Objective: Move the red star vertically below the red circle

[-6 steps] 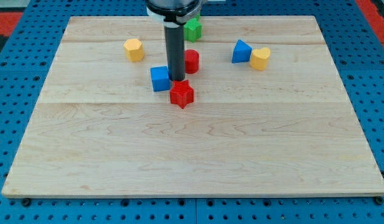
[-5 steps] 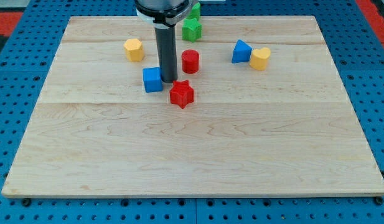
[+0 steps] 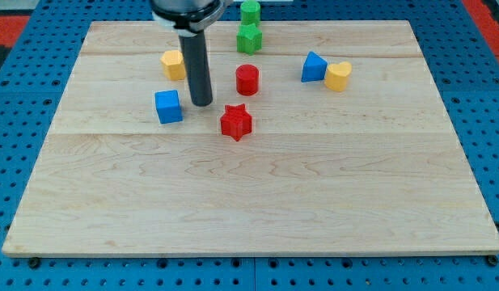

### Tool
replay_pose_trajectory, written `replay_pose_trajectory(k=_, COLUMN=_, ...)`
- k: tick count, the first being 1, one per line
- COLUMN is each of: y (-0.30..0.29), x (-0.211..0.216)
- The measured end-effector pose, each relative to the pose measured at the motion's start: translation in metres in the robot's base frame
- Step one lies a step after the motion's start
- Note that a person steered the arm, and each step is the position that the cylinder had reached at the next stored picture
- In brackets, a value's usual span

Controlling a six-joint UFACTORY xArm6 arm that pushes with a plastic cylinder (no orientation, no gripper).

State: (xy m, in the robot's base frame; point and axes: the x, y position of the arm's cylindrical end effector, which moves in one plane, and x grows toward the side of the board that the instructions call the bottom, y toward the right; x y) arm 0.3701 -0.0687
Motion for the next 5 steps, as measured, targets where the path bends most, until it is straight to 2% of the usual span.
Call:
replay_pose_trajectory(k=1, y=0.010, x=-0.013)
replay_pose_trajectory(k=2, y=0.028, x=0.001)
replay_pose_trajectory(k=4, y=0.027, x=0.055)
replay_pose_trajectory(k=5, y=0.032, x=0.059)
